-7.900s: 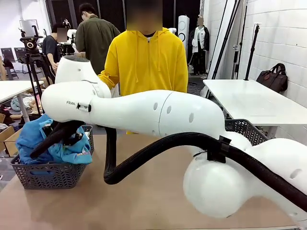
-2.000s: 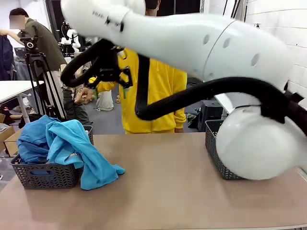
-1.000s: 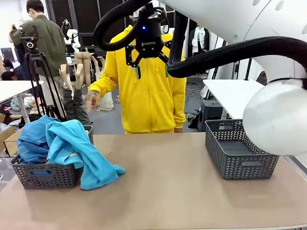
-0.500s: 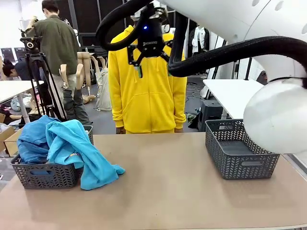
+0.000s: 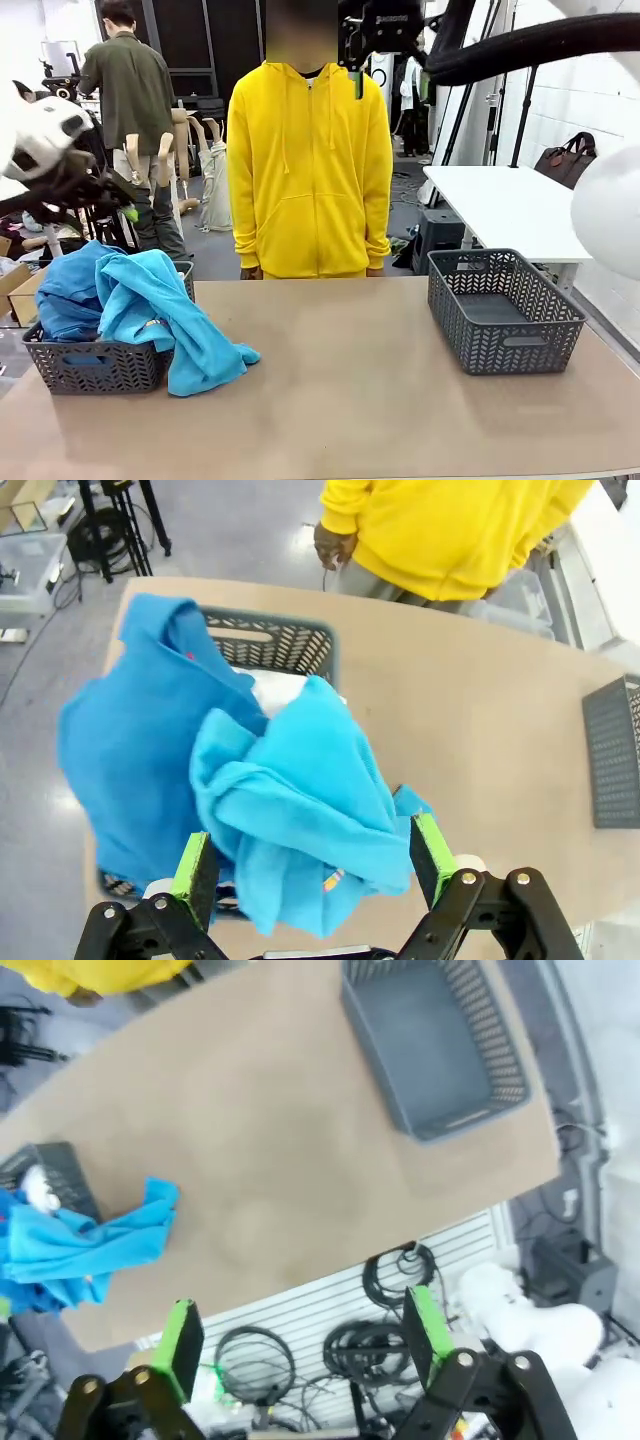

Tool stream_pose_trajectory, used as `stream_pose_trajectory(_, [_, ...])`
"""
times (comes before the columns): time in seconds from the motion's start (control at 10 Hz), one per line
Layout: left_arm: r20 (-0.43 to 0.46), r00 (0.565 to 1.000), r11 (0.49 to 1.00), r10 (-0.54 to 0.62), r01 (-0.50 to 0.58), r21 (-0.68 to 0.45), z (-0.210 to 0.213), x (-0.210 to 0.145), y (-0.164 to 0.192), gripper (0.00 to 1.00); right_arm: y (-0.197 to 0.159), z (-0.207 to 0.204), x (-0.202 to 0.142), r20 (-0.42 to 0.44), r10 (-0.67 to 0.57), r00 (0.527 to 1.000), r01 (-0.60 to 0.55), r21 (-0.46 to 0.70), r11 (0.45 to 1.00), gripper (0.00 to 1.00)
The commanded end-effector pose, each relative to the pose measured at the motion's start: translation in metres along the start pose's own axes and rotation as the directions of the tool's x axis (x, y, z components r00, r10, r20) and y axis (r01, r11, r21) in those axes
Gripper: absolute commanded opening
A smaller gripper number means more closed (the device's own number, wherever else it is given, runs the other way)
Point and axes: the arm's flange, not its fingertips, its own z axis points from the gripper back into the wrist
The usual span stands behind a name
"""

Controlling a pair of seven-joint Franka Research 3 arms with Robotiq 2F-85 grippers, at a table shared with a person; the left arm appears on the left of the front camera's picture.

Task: Sort the tops and bottoms.
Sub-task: Sort the clothes according to human instructions.

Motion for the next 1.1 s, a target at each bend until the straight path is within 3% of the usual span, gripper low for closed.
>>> stream_pose_trajectory(0.0, [0.029, 0.995, 0.995, -0.091, 0.09, 0.031, -0.02, -0.021, -0.008, 1.0, -0.133, -0.187, -0.116, -0.073, 0.094, 0.993, -0.094, 0.003, 0.996, 1.0])
stream_pose_trajectory(0.2, [0.042, 0.976, 0.977, -0.214, 0.214, -0.007, -0.028, -0.028, -0.014, 1.0, -0.147, -0.239, -0.11, -0.141, 0.019, 0.99, -0.008, 0.081, 0.997, 1.0])
stream_pose_trajectory(0.4, [0.034, 0.973, 0.972, -0.228, 0.23, -0.057, -0.022, -0.032, -0.015, 1.0, -0.155, -0.29, -0.121, -0.171, -0.067, 0.983, 0.096, 0.172, 0.98, 1.0])
stream_pose_trajectory(0.5, [0.051, 0.972, 0.97, -0.231, 0.234, -0.065, -0.016, -0.033, -0.014, 1.0, -0.155, -0.292, -0.126, -0.167, -0.035, 0.985, 0.071, 0.219, 0.973, 1.0])
stream_pose_trajectory(0.6, [0.022, 0.976, 0.976, -0.217, 0.217, -0.01, -0.027, -0.029, -0.025, 1.0, 0.001, -0.035, 0.036, -0.166, -0.008, 0.986, 0.023, 0.089, 0.996, 1.0])
stream_pose_trajectory(1.0, [0.022, 0.976, 0.976, -0.217, 0.217, -0.01, -0.027, -0.029, -0.025, 1.0, 0.001, -0.035, 0.036, -0.166, -0.008, 0.986, 0.023, 0.089, 0.996, 1.0])
